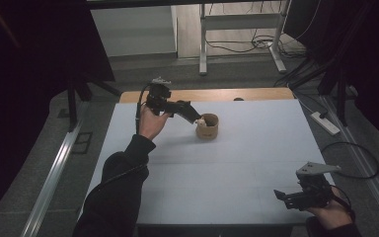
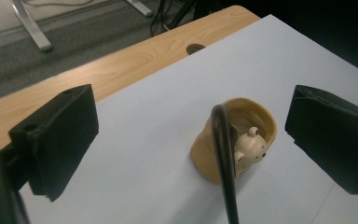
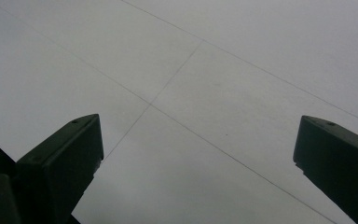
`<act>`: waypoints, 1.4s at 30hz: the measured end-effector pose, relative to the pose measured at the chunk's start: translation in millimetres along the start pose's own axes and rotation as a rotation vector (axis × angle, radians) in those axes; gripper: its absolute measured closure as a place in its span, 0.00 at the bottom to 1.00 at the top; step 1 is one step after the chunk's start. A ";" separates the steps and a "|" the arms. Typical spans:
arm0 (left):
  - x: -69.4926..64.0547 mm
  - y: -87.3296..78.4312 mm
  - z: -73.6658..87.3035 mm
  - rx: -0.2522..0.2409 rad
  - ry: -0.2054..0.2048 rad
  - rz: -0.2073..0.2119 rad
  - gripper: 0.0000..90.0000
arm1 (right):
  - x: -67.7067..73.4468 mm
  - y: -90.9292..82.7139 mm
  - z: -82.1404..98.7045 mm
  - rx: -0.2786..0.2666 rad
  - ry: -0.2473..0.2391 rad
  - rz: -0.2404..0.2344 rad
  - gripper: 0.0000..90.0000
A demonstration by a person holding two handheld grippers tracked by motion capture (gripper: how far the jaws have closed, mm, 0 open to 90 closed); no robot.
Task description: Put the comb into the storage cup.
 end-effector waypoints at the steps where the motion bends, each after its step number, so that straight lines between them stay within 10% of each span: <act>1: 0.0 0.0 0.0 0.000 0.000 0.000 0.03 | 0.0 0.0 0.0 0.000 0.000 0.000 0.02; 22: -1.5 -9.9 15.0 -0.137 0.091 -0.027 0.00 | 0.4 -0.1 0.0 -0.003 -0.001 0.008 0.02; 42: -5.7 -13.3 31.1 -0.118 0.083 -0.015 0.00 | 0.4 -0.7 -0.1 -0.009 0.005 0.016 0.01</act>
Point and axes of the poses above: each handheld gripper's, and its own axes: y roughly forward along the jaws, z roughly out of its underside, x roughly to its left, the point moved 4 cm from there along y, roughly forward along the jaws, and after that the axes turned 12 degrees about x, right-handed, at the moved point
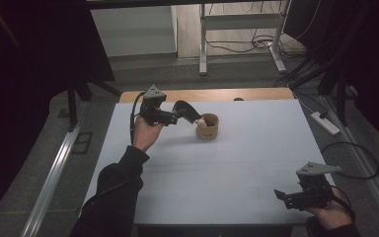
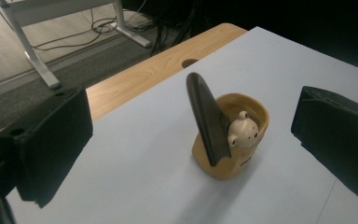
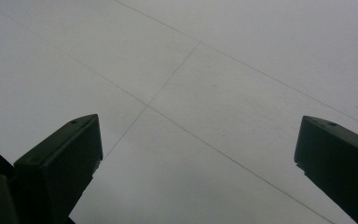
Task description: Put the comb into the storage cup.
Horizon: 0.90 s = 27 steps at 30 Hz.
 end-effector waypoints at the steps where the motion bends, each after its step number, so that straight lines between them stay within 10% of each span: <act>1: 0.4 -0.3 2.4 0.007 -0.005 0.003 0.00 | -0.3 0.0 -0.1 -0.001 0.002 0.002 0.01; 27: -6.0 -2.8 23.1 0.033 -0.021 0.020 0.00 | -0.7 -2.2 0.5 -0.020 0.011 0.004 0.01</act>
Point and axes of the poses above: each handheld gripper's, and its own axes: y roughly forward along the jaws, z roughly out of its underside, x roughly to its left, the point moved 4 cm from there along y, roughly forward along the jaws, and after that the axes turned 12 degrees about x, right-handed, at the moved point
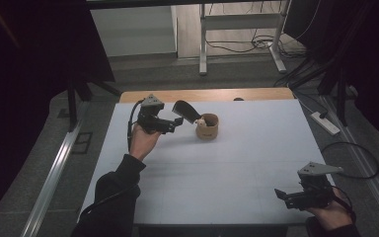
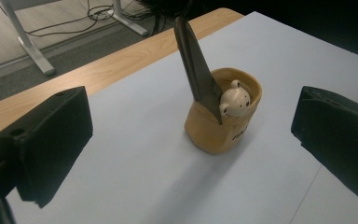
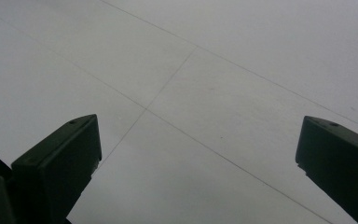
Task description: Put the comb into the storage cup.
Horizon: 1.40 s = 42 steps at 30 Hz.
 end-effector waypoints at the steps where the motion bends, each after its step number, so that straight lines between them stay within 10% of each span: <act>1: 0.0 0.0 0.0 0.000 0.000 0.000 0.00 | 0.0 -0.2 0.1 -0.001 0.000 0.001 0.00; 42: -7.9 -1.0 35.2 0.074 -0.019 0.022 0.00 | 1.6 -2.6 1.3 -0.020 -0.010 0.023 0.00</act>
Point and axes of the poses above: each handheld gripper's, and its own axes: y roughly forward along the jaws, z roughly out of its underside, x roughly to its left, the point moved 4 cm from there along y, roughly forward along the jaws, and after that the axes turned 12 degrees about x, right-handed, at the moved point
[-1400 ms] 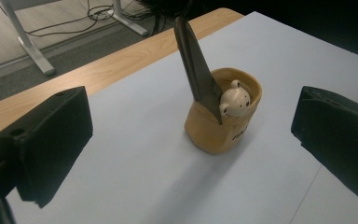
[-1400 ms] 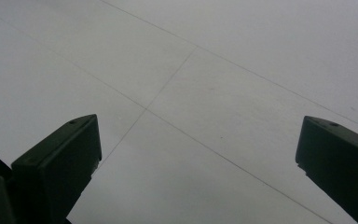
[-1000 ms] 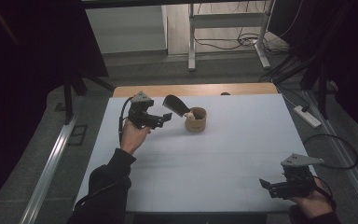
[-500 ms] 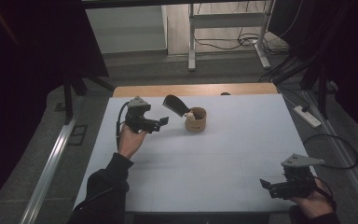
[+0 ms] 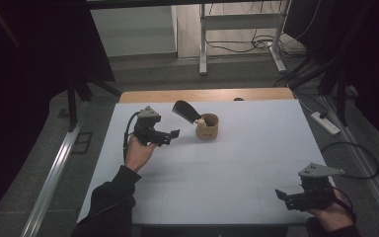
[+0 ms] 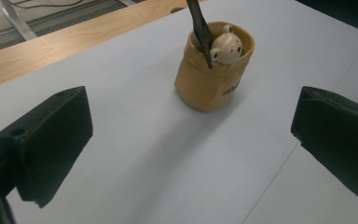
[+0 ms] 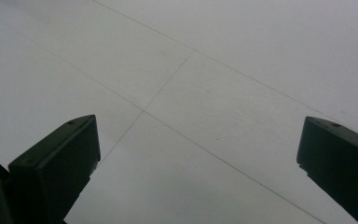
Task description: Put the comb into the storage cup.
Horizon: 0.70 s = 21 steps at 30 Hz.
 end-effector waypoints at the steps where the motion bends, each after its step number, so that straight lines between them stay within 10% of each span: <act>1: -0.5 -0.1 0.5 0.001 -0.001 0.001 0.00 | 0.0 0.0 0.0 0.000 0.000 0.000 0.00; 21: -8.1 -10.6 14.1 0.010 0.003 0.002 0.00 | -1.8 -0.9 0.1 -0.009 0.017 -0.003 0.00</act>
Point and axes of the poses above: each handheld gripper's, and its own axes: y roughly forward along the jaws, z roughly out of its underside, x roughly to its left, the point moved 4 cm from there along y, roughly forward along the jaws, and after that the axes turned 12 degrees about x, right-handed, at the moved point
